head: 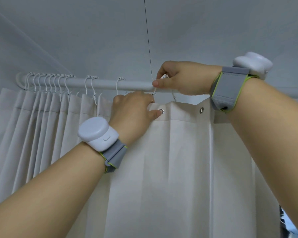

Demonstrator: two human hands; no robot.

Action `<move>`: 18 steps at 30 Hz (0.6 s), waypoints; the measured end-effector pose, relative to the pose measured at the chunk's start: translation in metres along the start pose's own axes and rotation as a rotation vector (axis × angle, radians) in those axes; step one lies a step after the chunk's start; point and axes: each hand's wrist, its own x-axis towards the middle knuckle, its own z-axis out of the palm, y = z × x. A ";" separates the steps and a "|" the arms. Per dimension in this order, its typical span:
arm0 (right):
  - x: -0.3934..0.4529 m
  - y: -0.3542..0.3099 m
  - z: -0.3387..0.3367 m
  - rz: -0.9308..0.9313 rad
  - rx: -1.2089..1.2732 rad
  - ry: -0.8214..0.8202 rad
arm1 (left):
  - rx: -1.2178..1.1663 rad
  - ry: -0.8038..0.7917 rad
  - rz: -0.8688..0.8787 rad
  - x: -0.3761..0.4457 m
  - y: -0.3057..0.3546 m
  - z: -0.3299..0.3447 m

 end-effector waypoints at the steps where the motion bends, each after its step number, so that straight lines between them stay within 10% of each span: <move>1: 0.000 -0.002 0.001 0.016 -0.013 0.001 | 0.004 -0.003 0.008 -0.001 0.001 0.002; 18: -0.004 -0.006 0.009 0.032 0.134 0.060 | -0.140 -0.017 -0.040 0.001 0.000 -0.005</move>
